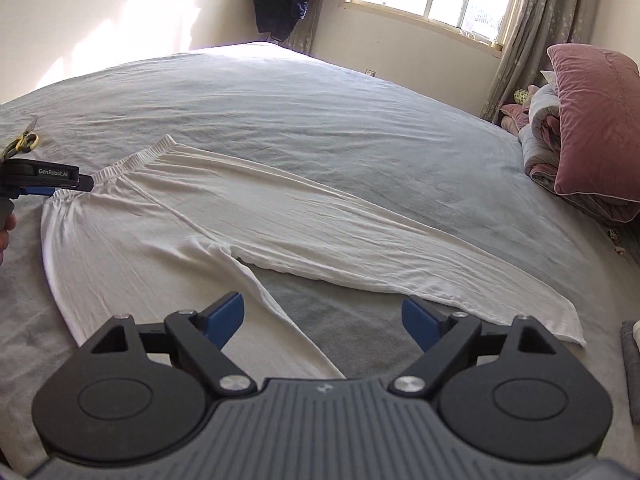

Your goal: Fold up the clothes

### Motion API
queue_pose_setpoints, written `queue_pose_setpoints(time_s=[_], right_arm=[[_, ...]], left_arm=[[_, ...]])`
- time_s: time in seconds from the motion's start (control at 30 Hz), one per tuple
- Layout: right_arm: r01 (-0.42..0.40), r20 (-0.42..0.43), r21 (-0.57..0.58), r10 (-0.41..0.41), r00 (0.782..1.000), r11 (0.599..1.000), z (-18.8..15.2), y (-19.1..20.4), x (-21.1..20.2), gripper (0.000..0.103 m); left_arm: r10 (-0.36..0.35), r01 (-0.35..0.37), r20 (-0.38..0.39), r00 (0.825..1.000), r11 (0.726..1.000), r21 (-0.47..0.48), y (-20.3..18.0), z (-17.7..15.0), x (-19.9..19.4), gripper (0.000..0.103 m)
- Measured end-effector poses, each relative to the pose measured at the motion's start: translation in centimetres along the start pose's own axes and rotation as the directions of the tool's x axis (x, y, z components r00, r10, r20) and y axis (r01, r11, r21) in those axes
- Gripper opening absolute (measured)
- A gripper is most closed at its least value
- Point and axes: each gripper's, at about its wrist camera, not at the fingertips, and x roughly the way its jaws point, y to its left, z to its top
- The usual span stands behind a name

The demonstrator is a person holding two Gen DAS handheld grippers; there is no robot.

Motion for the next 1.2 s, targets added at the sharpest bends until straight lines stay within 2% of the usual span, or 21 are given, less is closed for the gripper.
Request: queue_pose_setpoints(time_s=[0.07,0.17,0.3,0.4,0.53,0.6,0.67,0.87,0.93,0.97,1.0,1.2], right_arm=[[-0.028,0.019,-0.048,0.029,0.999,0.998,0.2,1.5,0.0,0.096],[-0.071,0.044,-0.105,0.076,0.996,0.992,0.5,3.3,0.5,0.099],[-0.117,0.045,-0.128,0.123,0.991,0.985,1.3,4.9,2.0,0.099],[-0.134,0.038,-0.143,0.140,0.989,0.981,2.4,5.8,4.1,0.100],[-0.155,0.031,-0.151,0.161,0.986,0.976,4.2,6.9,7.2,0.100],[-0.177,0.034,-0.148,0.184,0.982,0.973,5.0,7.0,8.3,0.101],[-0.210,0.039,-0.158,0.218,0.975,0.965,6.0,7.0,9.4,0.102],[-0.249,0.052,-0.209,0.265,0.963,0.946,9.2,7.2,12.9,0.103],[-0.262,0.054,-0.189,0.277,0.959,0.946,10.2,6.9,14.4,0.103],[-0.267,0.054,-0.173,0.279,0.959,0.948,10.6,6.7,15.1,0.103],[-0.269,0.054,-0.152,0.280,0.959,0.951,11.1,6.5,16.0,0.103],[-0.276,0.008,-0.112,0.279,0.960,0.955,13.3,6.5,20.5,0.103]], left_arm=[[-0.024,0.024,0.000,1.000,1.000,0.018,-0.3,-0.1,-0.1,0.077],[-0.071,0.071,-0.005,0.997,0.997,-0.019,-0.5,0.3,0.1,0.077],[-0.064,0.065,0.015,0.998,0.997,-0.051,-0.5,0.8,0.0,0.076],[-0.072,0.072,0.001,0.997,0.993,-0.090,-0.1,1.0,0.3,0.076],[-0.085,0.083,-0.018,0.996,0.994,-0.075,0.0,1.0,1.0,0.078],[-0.084,0.082,-0.020,0.996,0.994,-0.068,0.1,0.9,1.3,0.086],[-0.096,0.094,-0.026,0.995,0.993,-0.073,0.2,1.0,1.7,0.091],[-0.120,0.117,-0.025,0.993,0.988,-0.097,0.4,1.5,2.5,0.093],[-0.139,0.137,-0.010,0.990,0.983,-0.121,0.5,1.8,2.6,0.086],[-0.147,0.145,-0.005,0.989,0.980,-0.136,0.6,1.9,2.7,0.069],[-0.151,0.148,-0.004,0.989,0.978,-0.144,0.6,2.0,2.8,0.058],[-0.167,0.163,-0.015,0.986,0.976,-0.143,0.4,2.2,3.8,0.042]])
